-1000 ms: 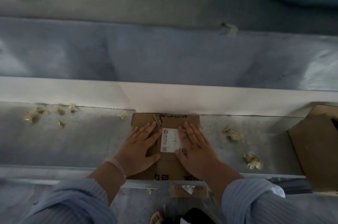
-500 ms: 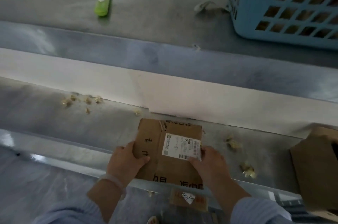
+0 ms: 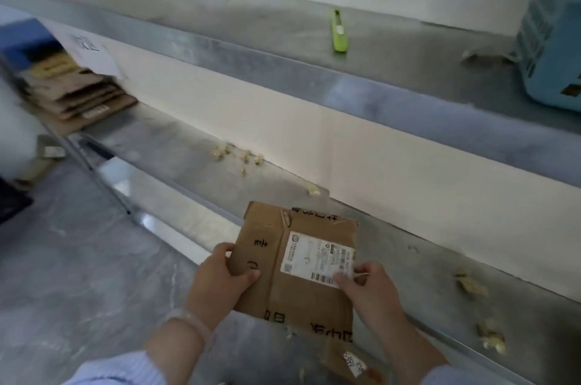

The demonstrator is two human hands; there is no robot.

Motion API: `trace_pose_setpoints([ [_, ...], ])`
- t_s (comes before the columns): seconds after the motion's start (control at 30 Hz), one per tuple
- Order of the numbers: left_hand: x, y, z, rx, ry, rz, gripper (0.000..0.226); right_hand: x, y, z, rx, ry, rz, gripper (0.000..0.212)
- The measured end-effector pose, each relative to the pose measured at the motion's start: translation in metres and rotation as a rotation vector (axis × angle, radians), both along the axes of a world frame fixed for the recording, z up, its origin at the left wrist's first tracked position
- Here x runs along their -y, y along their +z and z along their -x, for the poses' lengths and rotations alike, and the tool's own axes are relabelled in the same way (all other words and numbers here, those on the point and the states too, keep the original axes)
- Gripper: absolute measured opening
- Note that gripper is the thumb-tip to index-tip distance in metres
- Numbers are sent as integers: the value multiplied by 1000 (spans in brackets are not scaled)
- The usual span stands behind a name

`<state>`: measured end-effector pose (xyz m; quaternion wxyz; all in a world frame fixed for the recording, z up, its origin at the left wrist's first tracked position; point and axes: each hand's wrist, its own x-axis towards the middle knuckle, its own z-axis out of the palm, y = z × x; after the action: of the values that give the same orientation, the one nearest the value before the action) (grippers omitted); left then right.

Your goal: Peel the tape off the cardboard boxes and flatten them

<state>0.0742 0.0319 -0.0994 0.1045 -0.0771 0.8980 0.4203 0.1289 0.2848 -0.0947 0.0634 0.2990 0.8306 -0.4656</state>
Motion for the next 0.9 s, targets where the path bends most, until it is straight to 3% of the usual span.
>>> trace_pose_setpoints([
  [0.23, 126, 26, 30, -129, 214, 24, 59, 123, 36, 74, -160, 136, 49, 35],
  [0.6, 385, 55, 107, -224, 363, 49, 61, 382, 58, 190, -280, 268, 151, 30],
  [0.9, 503, 49, 206, -241, 390, 67, 65, 497, 58, 295, -286, 299, 108, 32],
])
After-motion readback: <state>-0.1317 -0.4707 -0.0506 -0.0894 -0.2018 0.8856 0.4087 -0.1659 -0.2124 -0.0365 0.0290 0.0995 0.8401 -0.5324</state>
